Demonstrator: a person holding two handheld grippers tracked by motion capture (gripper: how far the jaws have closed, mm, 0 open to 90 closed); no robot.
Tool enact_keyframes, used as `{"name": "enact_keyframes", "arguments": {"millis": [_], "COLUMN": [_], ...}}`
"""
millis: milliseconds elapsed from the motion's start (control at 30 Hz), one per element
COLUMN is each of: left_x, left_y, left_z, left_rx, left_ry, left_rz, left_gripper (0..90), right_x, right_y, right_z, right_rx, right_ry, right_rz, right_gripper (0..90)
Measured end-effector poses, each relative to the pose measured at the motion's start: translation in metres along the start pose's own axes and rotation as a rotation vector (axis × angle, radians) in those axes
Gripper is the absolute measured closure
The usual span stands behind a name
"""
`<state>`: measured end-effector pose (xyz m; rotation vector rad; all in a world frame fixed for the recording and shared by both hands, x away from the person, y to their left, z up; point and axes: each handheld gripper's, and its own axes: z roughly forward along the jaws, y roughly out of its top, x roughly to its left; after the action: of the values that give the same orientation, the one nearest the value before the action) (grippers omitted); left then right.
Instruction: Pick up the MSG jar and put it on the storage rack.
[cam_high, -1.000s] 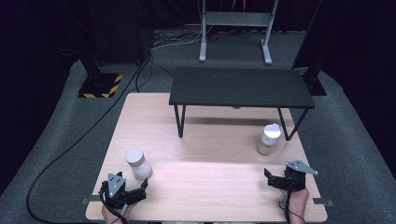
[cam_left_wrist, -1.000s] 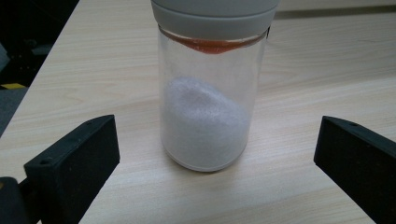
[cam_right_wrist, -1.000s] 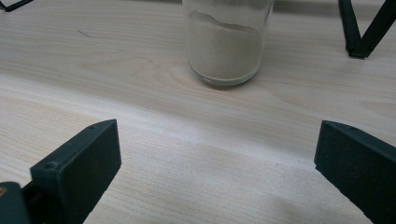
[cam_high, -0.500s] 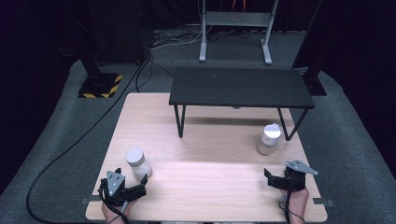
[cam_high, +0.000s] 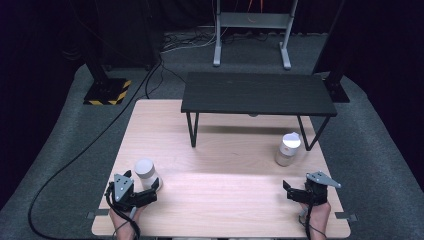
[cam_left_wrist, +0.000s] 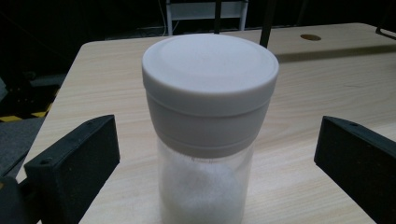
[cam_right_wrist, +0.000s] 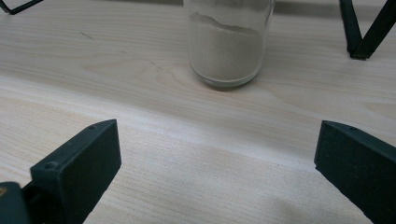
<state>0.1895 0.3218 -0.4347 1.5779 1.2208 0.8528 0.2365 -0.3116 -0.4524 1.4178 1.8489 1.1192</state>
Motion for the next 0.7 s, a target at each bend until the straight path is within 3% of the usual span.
{"name": "enact_keyframes", "arguments": {"millis": [200, 233, 267, 367, 433, 700], "left_x": [-0.006, -0.004, -0.006, -0.006, -0.007, 0.000], "left_y": [0.009, 0.014, 0.014, 0.013, 0.011, 0.001], "left_z": [0.008, 0.011, 0.011, 0.012, 0.011, 0.010], "left_rx": [0.020, 0.048, 0.048, 0.039, 0.030, -0.017], "left_ry": [0.025, 0.003, 0.013, 0.010, 0.021, 0.012], "left_rz": [0.020, 0.035, 0.034, 0.040, 0.032, 0.003], "left_gripper": [0.2, 2.4, 5.4, 13.5, 14.2, 30.4], "right_x": [0.000, 0.000, 0.000, 0.000, 0.000, 0.000], "right_y": [0.000, 0.000, 0.000, 0.000, 0.000, 0.001], "right_z": [0.000, 0.000, 0.000, 0.000, 0.000, 0.000], "right_rx": [0.000, -0.001, -0.001, 0.000, 0.000, 0.006], "right_ry": [0.000, 0.000, 0.000, 0.000, 0.000, 0.002], "right_rz": [-0.001, 0.001, 0.001, 0.000, 0.000, -0.004], "right_gripper": [0.0, 0.0, 0.0, 0.0, 0.0, 0.0]}}
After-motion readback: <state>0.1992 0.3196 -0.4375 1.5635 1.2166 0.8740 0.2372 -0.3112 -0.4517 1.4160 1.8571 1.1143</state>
